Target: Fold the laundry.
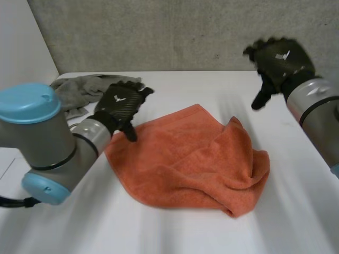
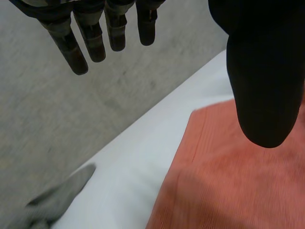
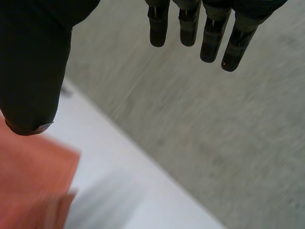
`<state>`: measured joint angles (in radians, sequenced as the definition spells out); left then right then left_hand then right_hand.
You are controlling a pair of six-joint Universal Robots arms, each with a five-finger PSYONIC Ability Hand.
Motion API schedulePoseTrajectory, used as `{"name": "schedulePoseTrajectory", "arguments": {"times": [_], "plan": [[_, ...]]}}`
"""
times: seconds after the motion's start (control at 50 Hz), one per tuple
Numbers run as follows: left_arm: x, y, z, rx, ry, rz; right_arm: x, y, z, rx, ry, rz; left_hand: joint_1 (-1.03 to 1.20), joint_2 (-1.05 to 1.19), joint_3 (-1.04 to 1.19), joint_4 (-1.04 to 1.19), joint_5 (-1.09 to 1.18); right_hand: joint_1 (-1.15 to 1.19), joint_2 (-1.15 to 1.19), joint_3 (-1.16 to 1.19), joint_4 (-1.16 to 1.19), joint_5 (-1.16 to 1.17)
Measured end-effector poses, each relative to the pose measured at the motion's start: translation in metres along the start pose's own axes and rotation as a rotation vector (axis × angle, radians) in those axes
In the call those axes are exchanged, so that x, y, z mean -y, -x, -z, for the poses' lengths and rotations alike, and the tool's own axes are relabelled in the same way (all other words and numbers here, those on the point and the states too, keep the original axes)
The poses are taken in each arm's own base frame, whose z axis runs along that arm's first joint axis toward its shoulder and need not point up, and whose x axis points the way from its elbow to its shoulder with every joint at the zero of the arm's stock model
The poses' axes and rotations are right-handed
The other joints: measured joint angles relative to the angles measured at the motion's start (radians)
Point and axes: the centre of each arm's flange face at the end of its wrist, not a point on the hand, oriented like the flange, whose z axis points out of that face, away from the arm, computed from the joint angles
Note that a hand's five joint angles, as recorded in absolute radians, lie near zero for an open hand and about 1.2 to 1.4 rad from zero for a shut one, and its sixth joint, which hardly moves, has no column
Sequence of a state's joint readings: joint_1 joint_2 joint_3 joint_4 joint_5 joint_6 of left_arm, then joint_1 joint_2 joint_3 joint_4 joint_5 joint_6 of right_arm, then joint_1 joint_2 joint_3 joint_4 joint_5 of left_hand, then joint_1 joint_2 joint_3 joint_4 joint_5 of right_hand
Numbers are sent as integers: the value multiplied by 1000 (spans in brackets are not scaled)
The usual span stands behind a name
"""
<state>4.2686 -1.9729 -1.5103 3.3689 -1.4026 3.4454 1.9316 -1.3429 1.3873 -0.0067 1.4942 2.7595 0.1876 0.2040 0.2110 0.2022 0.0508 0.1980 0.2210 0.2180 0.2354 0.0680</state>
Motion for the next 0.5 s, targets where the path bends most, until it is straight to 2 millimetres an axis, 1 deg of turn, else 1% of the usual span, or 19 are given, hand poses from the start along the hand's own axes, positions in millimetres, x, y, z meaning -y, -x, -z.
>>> {"name": "schedulePoseTrajectory", "arguments": {"times": [0.1,0.16,0.2,0.26,0.34,0.5], "plan": [[-18,14,9,32,63,18,-25,11,6,75,165,79,3,0,0,0,0,0,0,0,0,0],[-27,16,13,29,98,28,-38,17,12,114,238,92,3,1,0,2,0,0,0,0,0,0],[-35,13,18,14,129,36,-49,22,18,146,291,93,3,2,2,3,0,0,0,0,0,0],[-42,8,23,-10,163,44,-61,27,26,182,336,87,4,4,2,4,3,0,0,0,0,0],[-53,-1,35,-54,227,55,-79,40,41,263,399,59,37,23,2,17,4,0,0,0,0,0],[-65,-13,53,-91,295,69,-101,60,65,386,461,-27,41,29,2,32,4,0,0,0,0,0]]}}
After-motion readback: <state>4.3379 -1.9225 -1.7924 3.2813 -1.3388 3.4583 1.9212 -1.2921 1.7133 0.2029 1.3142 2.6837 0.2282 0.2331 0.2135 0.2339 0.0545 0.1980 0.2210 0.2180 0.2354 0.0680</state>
